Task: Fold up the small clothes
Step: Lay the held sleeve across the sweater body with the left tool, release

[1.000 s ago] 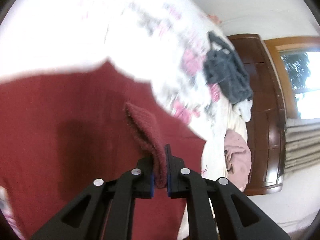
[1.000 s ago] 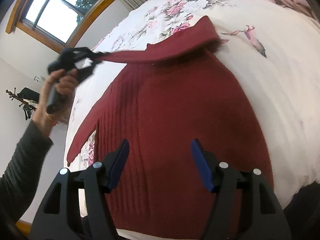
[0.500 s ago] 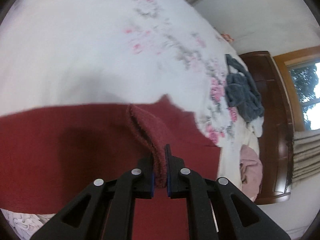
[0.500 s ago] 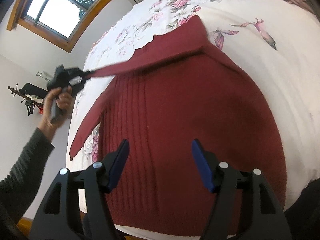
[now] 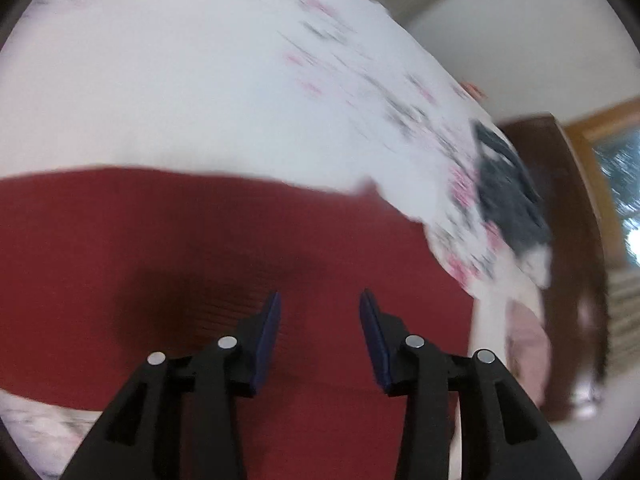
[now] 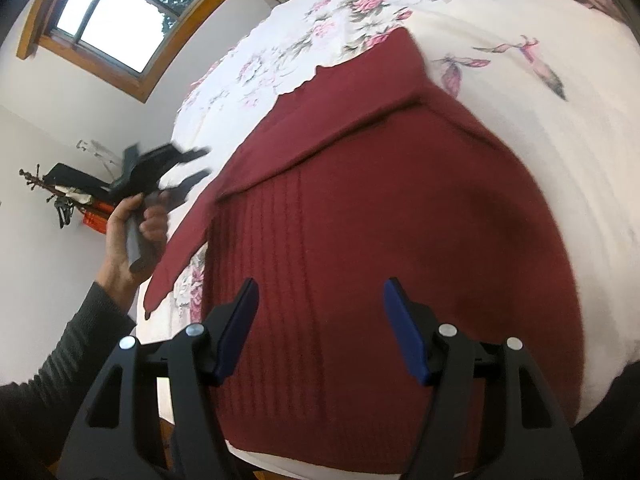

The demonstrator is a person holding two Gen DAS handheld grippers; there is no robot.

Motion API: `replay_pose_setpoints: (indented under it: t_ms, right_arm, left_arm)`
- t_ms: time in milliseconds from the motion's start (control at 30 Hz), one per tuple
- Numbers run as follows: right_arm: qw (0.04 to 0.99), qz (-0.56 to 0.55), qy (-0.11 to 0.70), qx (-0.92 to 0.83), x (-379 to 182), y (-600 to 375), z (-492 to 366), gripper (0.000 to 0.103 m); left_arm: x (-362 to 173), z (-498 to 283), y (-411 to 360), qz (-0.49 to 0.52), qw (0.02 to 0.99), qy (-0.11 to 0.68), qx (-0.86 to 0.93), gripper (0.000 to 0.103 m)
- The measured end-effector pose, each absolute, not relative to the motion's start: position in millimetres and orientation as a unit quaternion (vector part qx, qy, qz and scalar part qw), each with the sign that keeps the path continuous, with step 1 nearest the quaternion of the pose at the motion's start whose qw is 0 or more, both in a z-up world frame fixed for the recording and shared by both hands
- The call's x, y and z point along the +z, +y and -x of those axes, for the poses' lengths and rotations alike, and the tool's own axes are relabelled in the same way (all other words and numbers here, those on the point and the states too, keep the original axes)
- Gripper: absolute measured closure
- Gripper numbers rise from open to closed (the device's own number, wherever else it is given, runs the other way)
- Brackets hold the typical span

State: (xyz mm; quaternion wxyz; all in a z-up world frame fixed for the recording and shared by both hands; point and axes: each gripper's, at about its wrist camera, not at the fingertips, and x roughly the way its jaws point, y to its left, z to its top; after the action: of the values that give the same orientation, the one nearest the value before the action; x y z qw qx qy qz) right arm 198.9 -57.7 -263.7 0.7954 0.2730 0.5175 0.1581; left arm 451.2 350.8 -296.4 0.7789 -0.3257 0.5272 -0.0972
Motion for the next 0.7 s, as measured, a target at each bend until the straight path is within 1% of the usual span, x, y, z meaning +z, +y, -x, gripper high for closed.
replay_pose_setpoints:
  t_ms: [67, 133, 167, 200, 233, 300, 367, 400, 433, 500, 567, 600, 633, 700]
  right_arm:
    - [0.795, -0.271, 0.516, 0.165, -258.9, -50.5, -198.1, 0.038]
    - [0.797, -0.266, 0.514, 0.169, -252.6, -46.8, -195.2, 0.038]
    - [0.798, -0.264, 0.514, 0.17, -250.4, -46.8, -193.5, 0.038]
    - [0.798, -0.263, 0.515, 0.17, -249.1, -47.2, -192.3, 0.038]
    - [0.798, -0.262, 0.517, 0.169, -247.7, -48.1, -191.0, 0.038]
    - [0.799, -0.26, 0.516, 0.167, -245.1, -50.1, -188.4, 0.038]
    - [0.8, -0.256, 0.516, 0.165, -242.4, -50.9, -186.8, 0.037]
    - [0.801, -0.257, 0.515, 0.165, -240.9, -50.2, -186.2, 0.037]
    - [0.802, -0.258, 0.513, 0.167, -237.4, -49.1, -185.4, 0.037]
    - [0.806, -0.252, 0.505, 0.175, -228.6, -44.1, -183.4, 0.037]
    - [0.81, -0.244, 0.501, 0.185, -220.4, -35.5, -180.6, 0.037]
    - [0.81, -0.239, 0.501, 0.189, -218.1, -31.9, -179.9, 0.037]
    - [0.81, -0.235, 0.501, 0.194, -215.7, -27.5, -178.8, 0.037]
    - [0.81, -0.23, 0.498, 0.205, -210.8, -17.8, -175.5, 0.036]
  left_arm:
    - [-311.3, -462.6, 340.1, 0.3, 0.777, 0.548, -0.084, 0.062]
    - [-330.4, -469.5, 342.0, 0.301, 0.764, 0.567, -0.06, 0.064]
    - [-342.0, -470.4, 346.9, 0.298, 0.759, 0.578, -0.041, 0.067]
    - [-349.1, -470.3, 352.2, 0.299, 0.756, 0.581, -0.035, 0.082]
    - [-352.5, -468.3, 357.6, 0.303, 0.754, 0.582, -0.032, 0.088]
    - [-353.3, -454.6, 372.5, 0.322, 0.748, 0.579, -0.033, 0.088]
    - [-344.8, -441.1, 389.3, 0.33, 0.75, 0.572, -0.032, 0.079]
    - [-338.0, -432.4, 398.9, 0.337, 0.754, 0.563, -0.032, 0.068]
    - [-330.8, -423.8, 410.2, 0.347, 0.759, 0.55, -0.034, 0.062]
    - [-316.3, -401.7, 438.6, 0.367, 0.766, 0.526, -0.039, 0.061]
    - [-303.5, -374.0, 472.5, 0.382, 0.773, 0.506, -0.028, 0.051]
    - [-299.5, -359.1, 488.9, 0.39, 0.777, 0.494, -0.017, 0.042]
    - [-296.0, -343.0, 506.4, 0.397, 0.78, 0.483, -0.002, 0.038]
    - [-292.0, -303.4, 553.4, 0.422, 0.783, 0.456, 0.036, 0.038]
